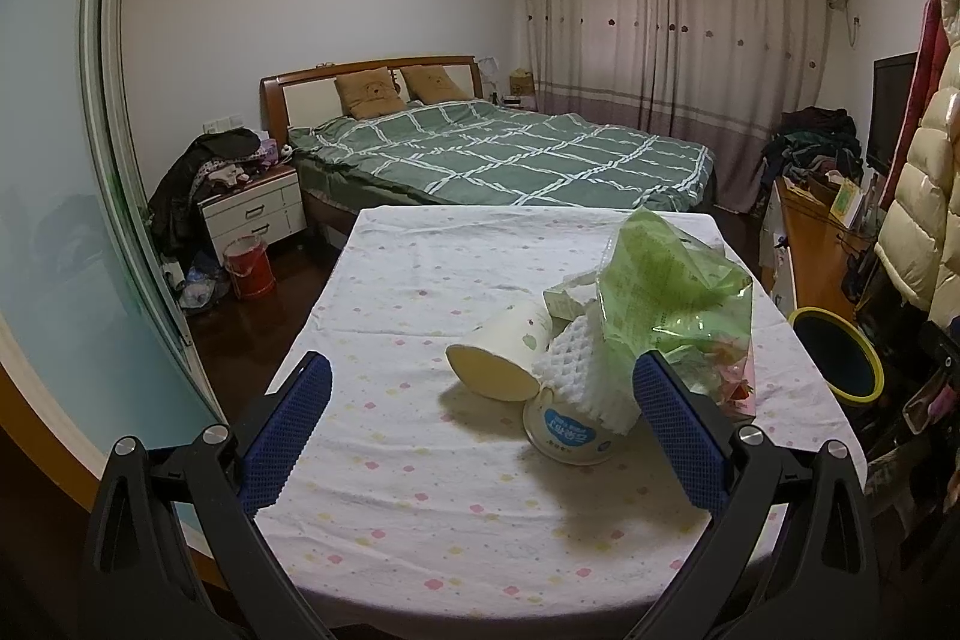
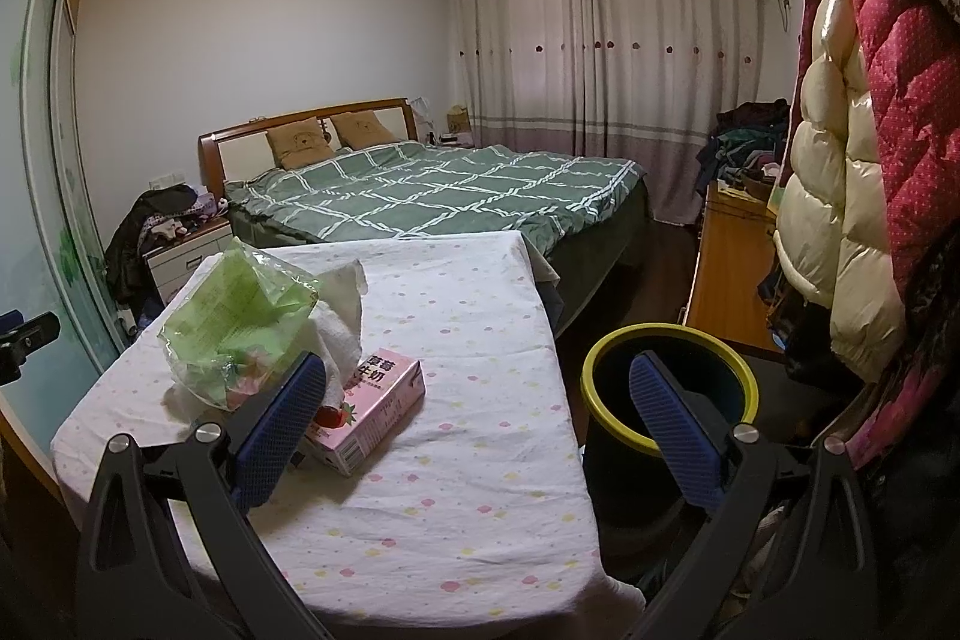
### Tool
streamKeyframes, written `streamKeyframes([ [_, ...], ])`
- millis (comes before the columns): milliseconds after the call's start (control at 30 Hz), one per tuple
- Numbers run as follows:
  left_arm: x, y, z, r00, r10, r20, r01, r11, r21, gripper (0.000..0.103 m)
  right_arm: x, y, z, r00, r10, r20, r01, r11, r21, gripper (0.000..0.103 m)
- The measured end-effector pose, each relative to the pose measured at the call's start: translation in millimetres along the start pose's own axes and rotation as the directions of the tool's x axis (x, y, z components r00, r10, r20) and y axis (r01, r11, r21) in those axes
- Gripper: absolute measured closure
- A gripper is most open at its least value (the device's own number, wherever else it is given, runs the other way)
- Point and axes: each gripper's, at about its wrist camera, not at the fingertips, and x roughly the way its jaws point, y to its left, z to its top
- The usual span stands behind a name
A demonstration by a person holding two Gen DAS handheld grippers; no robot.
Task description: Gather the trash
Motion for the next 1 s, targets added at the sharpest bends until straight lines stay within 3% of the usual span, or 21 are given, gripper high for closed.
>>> streamKeyframes([
  [1000,2.9,-0.8,-3.2,1.0,-0.007,-0.012,0.007,1.0,0.001,0.004,3.6,0.1,-1.2,1.0,0.001,-0.009,-0.001,1.0,0.004,0.006],
])
